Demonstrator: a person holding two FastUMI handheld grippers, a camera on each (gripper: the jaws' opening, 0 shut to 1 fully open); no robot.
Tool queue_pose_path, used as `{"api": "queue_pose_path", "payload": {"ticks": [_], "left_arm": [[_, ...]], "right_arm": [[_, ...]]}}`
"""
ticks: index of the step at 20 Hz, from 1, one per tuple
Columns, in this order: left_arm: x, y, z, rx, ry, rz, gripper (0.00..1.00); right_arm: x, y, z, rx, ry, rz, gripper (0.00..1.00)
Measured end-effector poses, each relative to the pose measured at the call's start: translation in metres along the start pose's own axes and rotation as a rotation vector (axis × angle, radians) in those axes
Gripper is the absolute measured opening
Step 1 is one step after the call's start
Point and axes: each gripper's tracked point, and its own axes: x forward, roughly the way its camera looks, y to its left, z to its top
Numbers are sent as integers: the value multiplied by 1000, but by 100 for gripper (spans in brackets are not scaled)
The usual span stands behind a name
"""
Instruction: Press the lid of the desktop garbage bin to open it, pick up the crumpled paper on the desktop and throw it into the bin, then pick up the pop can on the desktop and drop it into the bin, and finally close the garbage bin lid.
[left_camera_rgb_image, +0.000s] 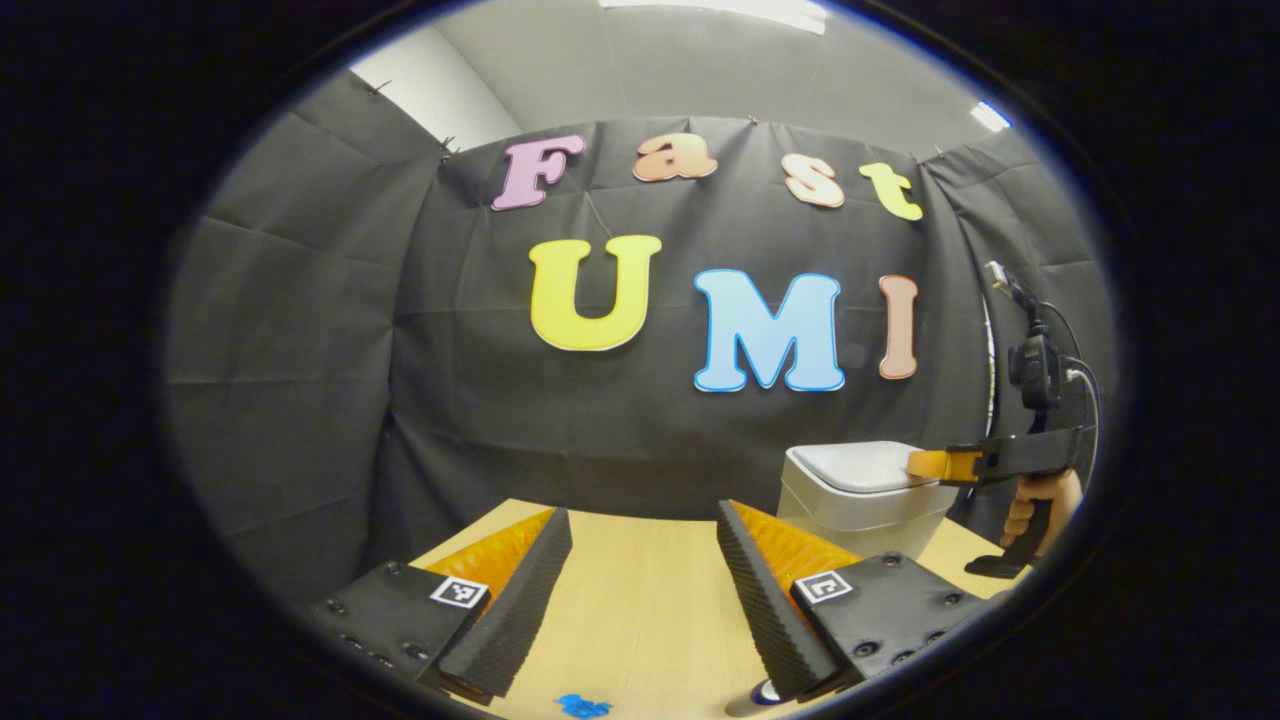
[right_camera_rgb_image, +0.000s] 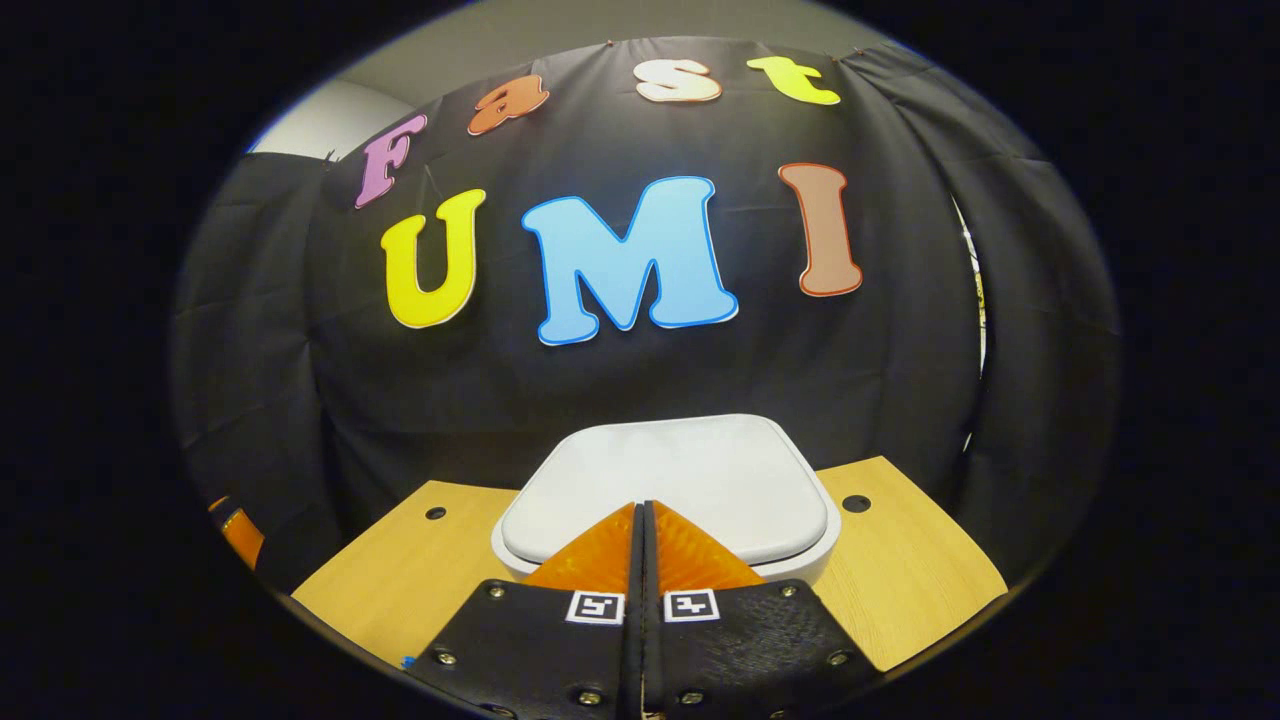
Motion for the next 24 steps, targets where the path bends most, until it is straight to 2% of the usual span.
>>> {"api": "queue_pose_path", "payload": {"ticks": [7,13,19,24], "left_arm": [[-7,16,-11,-26,22,42,96],[-16,23,-18,-40,39,63,96],[-22,26,-32,-22,65,52,96],[-31,37,-68,3,132,44,96]], "right_arm": [[-20,9,49,-45,-130,6,0],[-40,8,47,-76,-138,6,0],[-62,8,43,-111,-149,-4,0],[-88,5,40,-139,-178,-36,0]]}}
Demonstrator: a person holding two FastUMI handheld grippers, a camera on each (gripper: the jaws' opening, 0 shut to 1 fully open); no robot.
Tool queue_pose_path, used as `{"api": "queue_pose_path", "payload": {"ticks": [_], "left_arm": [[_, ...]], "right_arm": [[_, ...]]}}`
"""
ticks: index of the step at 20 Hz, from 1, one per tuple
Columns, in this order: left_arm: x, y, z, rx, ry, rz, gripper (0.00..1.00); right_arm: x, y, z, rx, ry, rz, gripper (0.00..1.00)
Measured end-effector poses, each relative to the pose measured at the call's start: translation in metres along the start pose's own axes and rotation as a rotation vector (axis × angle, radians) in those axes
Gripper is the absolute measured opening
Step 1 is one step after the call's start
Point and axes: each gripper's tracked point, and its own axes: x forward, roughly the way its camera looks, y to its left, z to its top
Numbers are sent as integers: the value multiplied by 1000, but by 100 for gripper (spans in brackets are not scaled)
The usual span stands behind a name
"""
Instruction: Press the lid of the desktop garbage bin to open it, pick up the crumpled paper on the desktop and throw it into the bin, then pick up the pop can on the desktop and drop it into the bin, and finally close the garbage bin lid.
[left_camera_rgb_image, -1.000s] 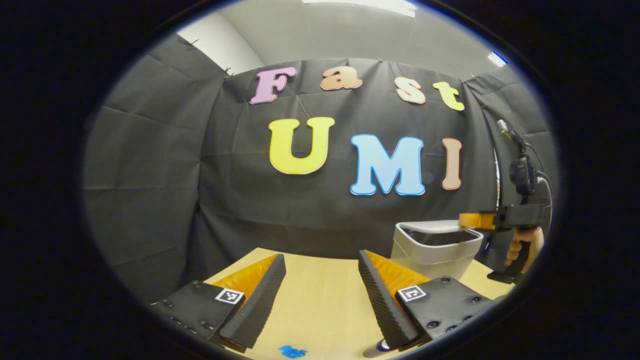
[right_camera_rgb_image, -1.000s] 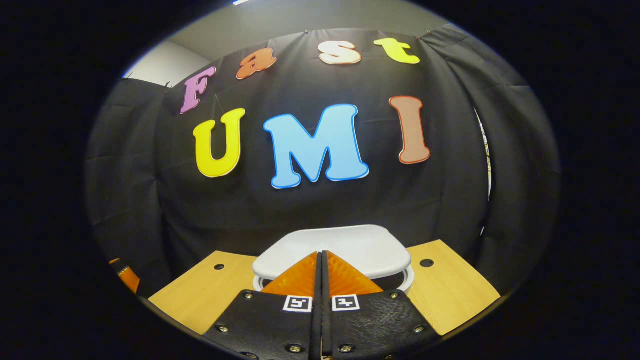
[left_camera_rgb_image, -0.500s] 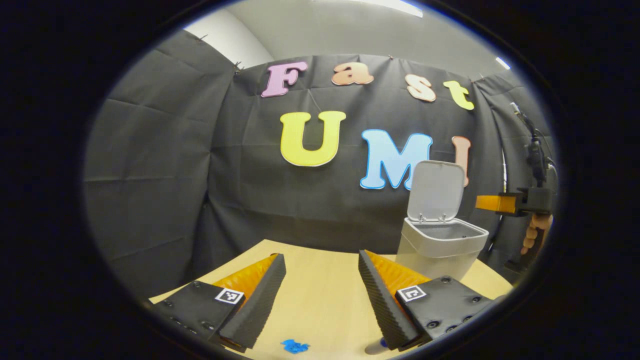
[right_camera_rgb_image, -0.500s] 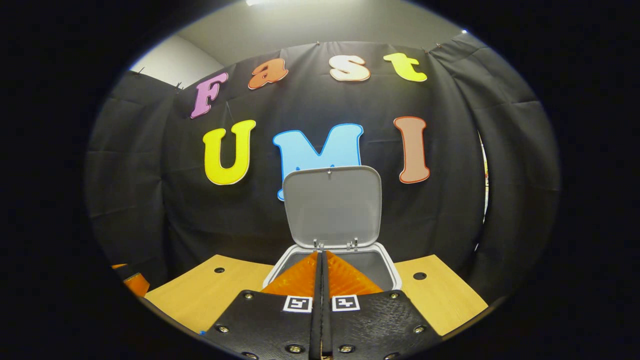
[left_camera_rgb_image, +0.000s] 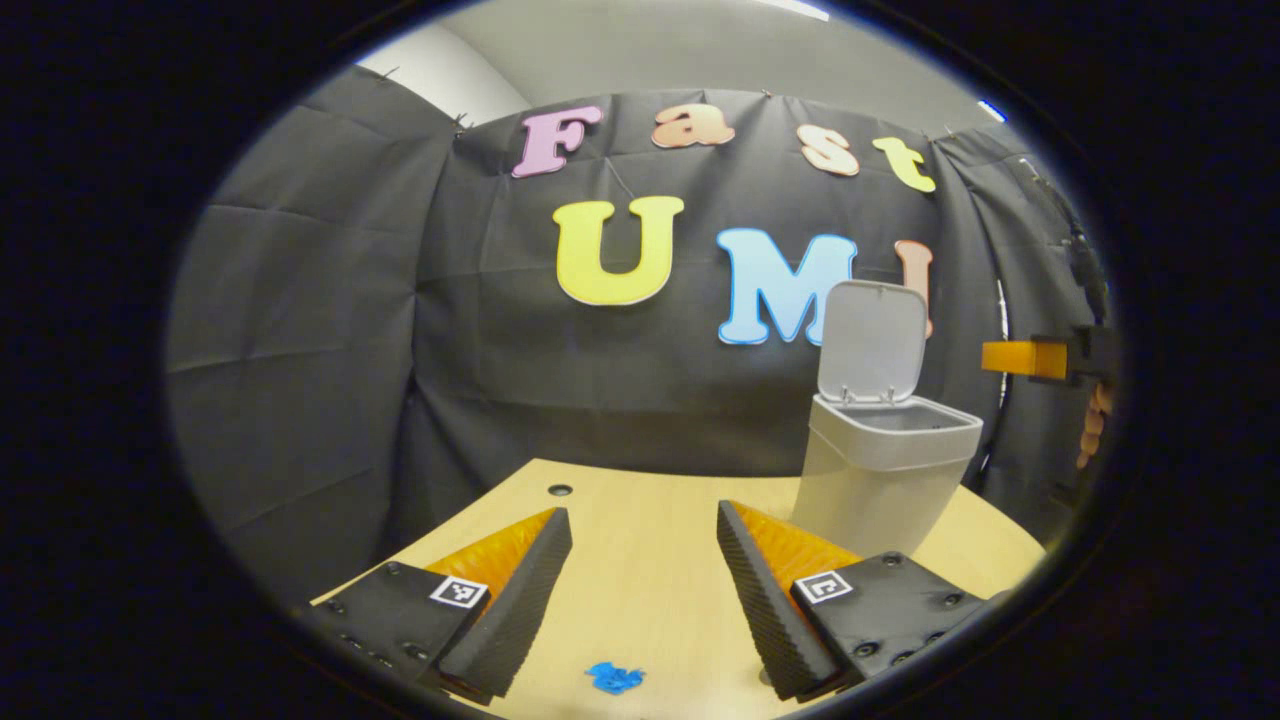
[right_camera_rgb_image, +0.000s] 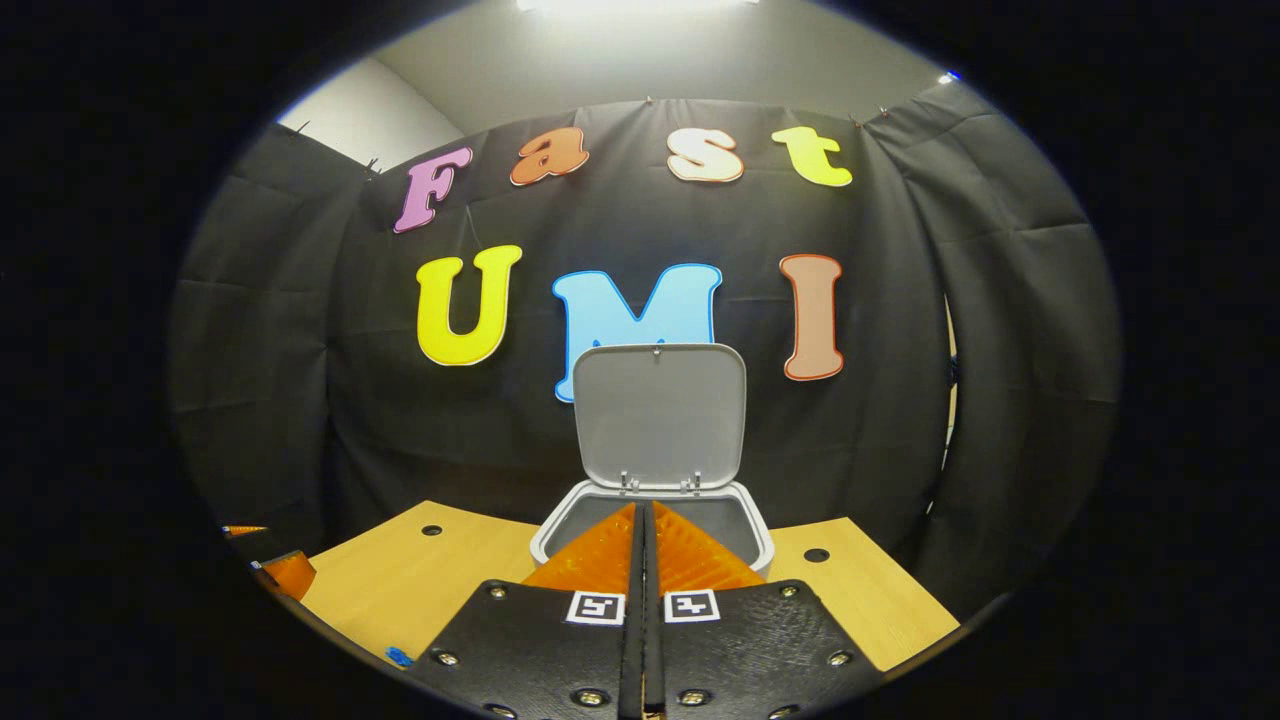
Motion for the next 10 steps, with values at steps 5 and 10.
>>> {"api": "queue_pose_path", "payload": {"ticks": [5,10], "left_arm": [[-9,8,-40,-9,67,-13,96],[-13,8,-84,17,142,-31,96]], "right_arm": [[-23,-7,9,-16,-53,-40,24],[-41,-8,1,-25,-48,-60,39]]}}
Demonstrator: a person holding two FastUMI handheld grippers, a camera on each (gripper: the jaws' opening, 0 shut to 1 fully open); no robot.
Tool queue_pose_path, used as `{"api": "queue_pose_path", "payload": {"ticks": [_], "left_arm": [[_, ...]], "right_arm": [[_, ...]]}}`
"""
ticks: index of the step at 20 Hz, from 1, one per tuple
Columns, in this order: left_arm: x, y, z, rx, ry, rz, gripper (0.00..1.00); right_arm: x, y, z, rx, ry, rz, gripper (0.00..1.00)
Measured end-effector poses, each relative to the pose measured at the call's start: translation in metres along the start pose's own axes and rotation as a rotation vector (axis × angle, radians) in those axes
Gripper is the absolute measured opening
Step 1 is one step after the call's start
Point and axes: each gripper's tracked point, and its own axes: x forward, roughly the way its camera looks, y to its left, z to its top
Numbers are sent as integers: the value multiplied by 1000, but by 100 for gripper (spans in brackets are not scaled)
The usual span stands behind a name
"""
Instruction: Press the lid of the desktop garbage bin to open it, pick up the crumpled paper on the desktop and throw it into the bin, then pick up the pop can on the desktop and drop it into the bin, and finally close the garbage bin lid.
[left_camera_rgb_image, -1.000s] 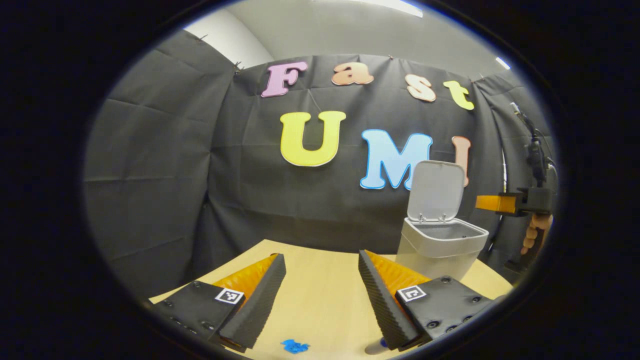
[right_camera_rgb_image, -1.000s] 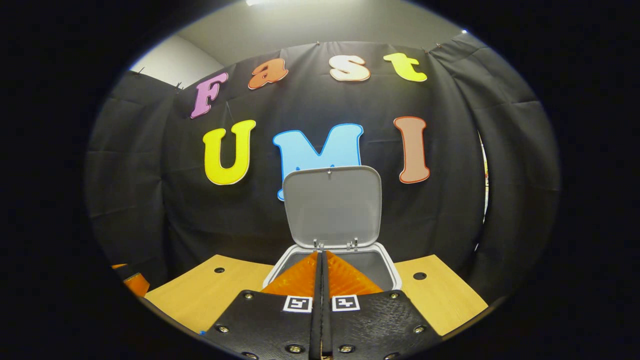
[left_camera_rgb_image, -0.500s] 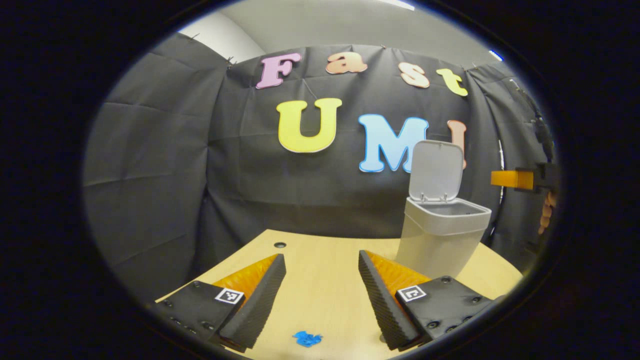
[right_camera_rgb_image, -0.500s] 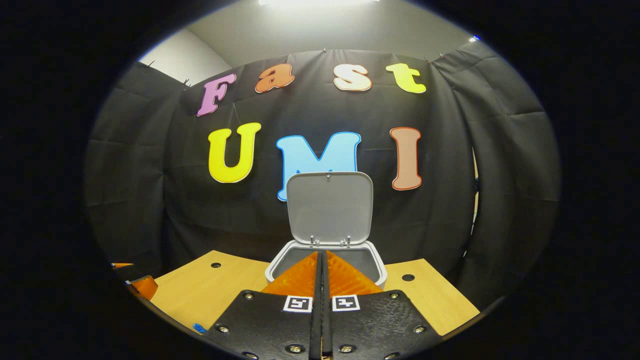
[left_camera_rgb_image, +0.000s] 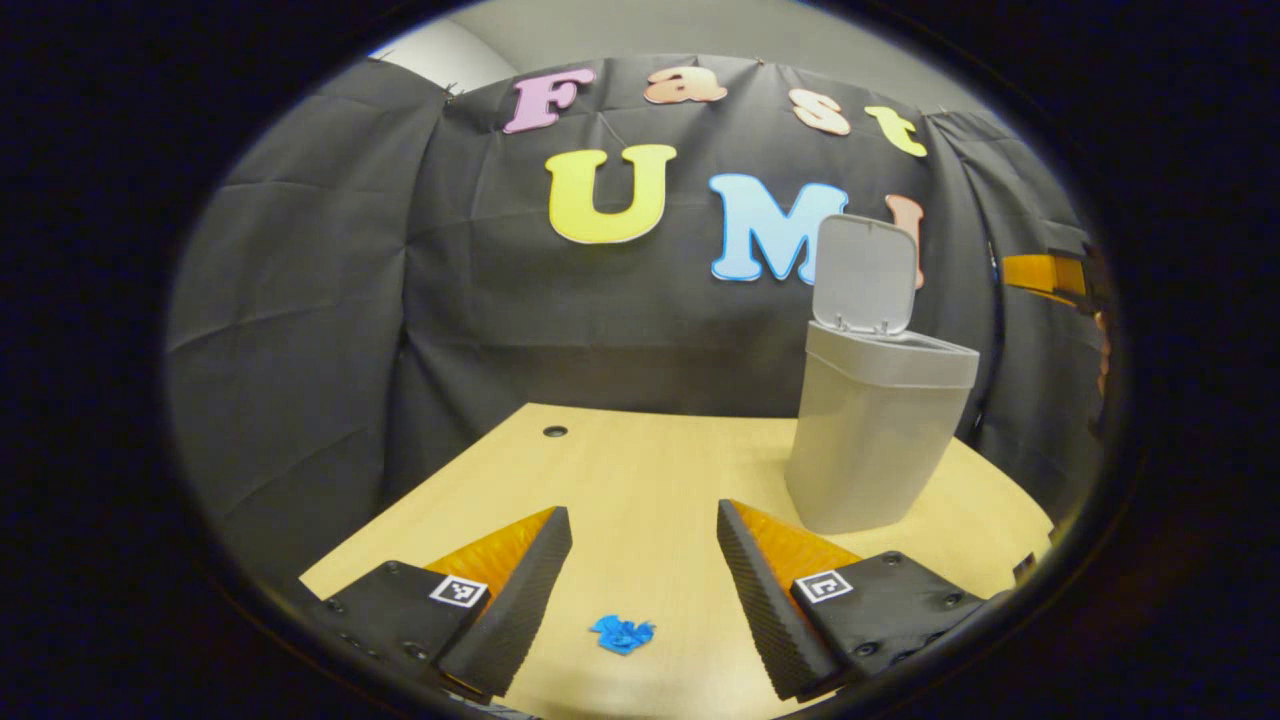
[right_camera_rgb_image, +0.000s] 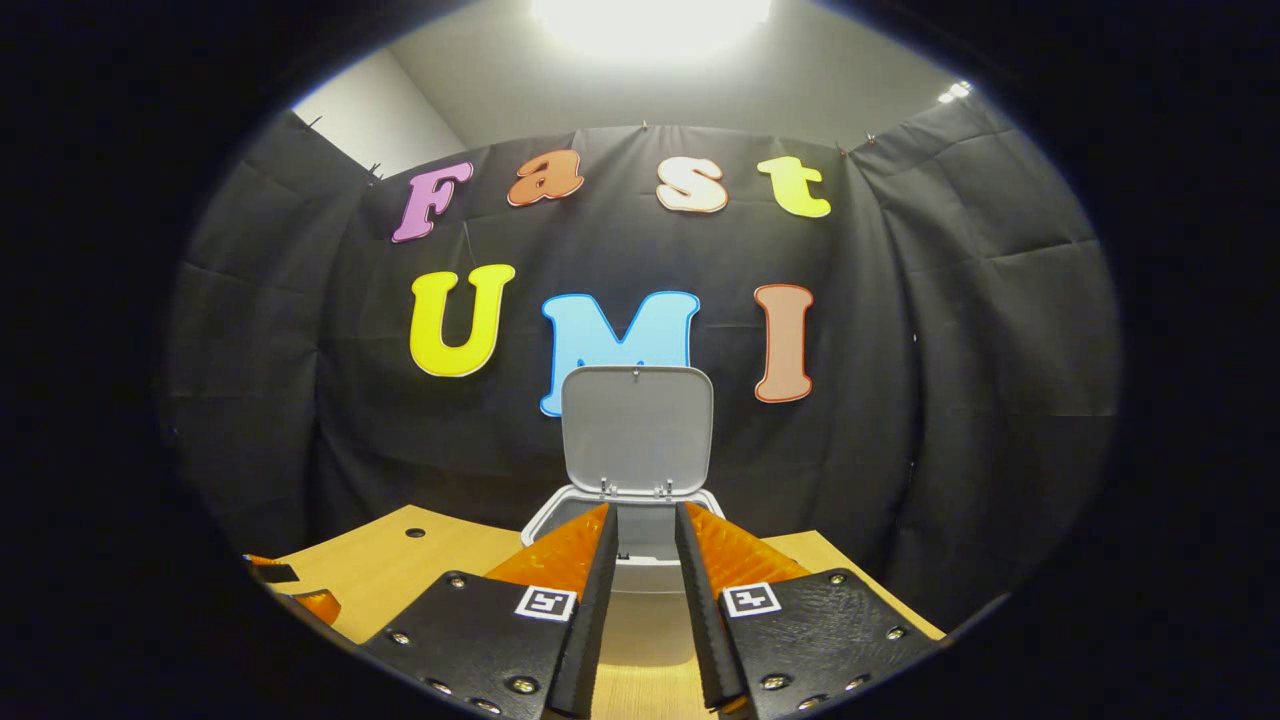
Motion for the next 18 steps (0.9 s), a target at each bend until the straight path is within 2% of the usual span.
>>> {"api": "queue_pose_path", "payload": {"ticks": [1,2,3,6,7,8,12,18], "left_arm": [[0,0,-10,3,17,0,96],[3,1,-21,4,39,-2,96],[6,1,-32,2,59,-3,95],[16,9,-63,2,119,-1,95],[22,13,-76,5,140,3,96],[26,16,-87,7,160,5,96],[45,24,-129,6,254,6,97],[63,30,-175,-25,366,12,96]], "right_arm": [[-3,5,-4,2,16,14,39],[-6,5,-9,-1,31,14,57],[-8,6,-13,-4,45,16,65],[-17,10,-19,-15,66,15,68],[-20,13,-19,-20,64,20,72],[-24,13,-20,-28,61,12,92],[-37,15,-22,-54,58,-7,94],[-47,23,-34,-55,100,5,94]]}}
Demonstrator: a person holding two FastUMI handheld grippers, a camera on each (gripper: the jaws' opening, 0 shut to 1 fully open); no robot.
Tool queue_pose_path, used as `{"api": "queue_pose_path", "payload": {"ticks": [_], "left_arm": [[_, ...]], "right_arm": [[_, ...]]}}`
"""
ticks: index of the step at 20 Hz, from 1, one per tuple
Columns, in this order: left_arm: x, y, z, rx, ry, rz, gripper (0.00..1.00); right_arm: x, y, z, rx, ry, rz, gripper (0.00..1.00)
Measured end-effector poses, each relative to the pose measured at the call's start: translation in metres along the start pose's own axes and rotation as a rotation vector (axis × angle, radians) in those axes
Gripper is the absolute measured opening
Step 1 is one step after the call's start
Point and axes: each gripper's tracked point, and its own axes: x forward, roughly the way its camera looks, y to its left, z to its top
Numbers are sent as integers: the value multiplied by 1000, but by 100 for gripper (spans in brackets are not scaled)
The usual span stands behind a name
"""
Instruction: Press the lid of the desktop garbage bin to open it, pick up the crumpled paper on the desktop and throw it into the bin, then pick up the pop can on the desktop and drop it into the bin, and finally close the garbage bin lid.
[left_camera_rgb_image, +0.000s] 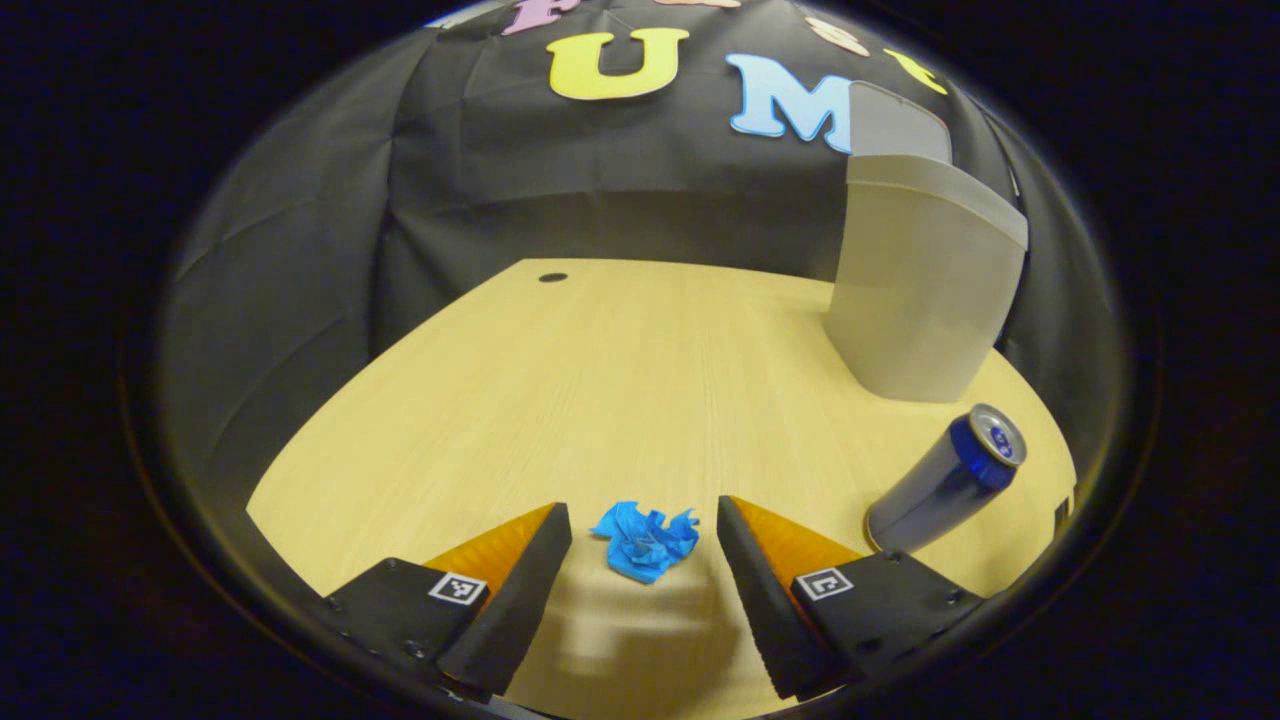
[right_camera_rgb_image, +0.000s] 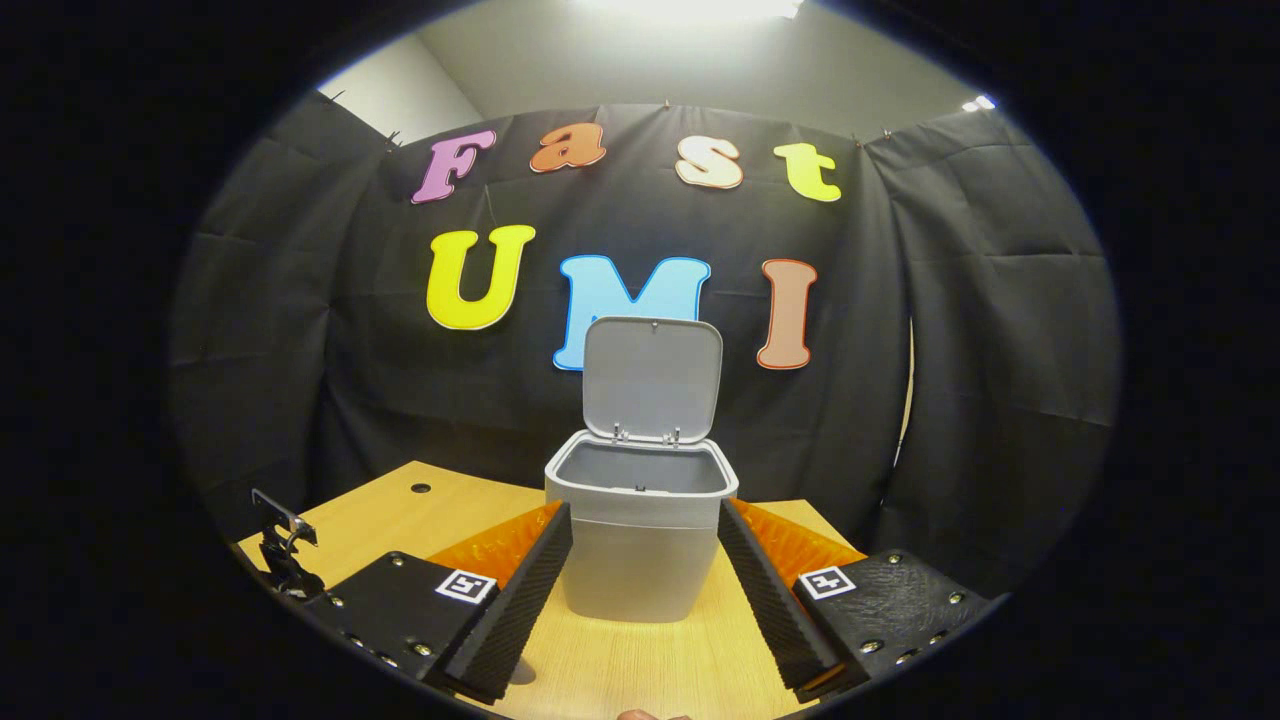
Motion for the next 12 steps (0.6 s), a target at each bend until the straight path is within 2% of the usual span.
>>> {"api": "queue_pose_path", "payload": {"ticks": [7,11,12], "left_arm": [[19,1,-16,6,62,5,96],[24,6,-17,26,55,49,78],[24,9,-17,40,53,55,77]], "right_arm": [[1,4,-5,11,24,20,94],[3,0,-3,-5,16,21,94],[3,0,-5,-5,19,21,94]]}}
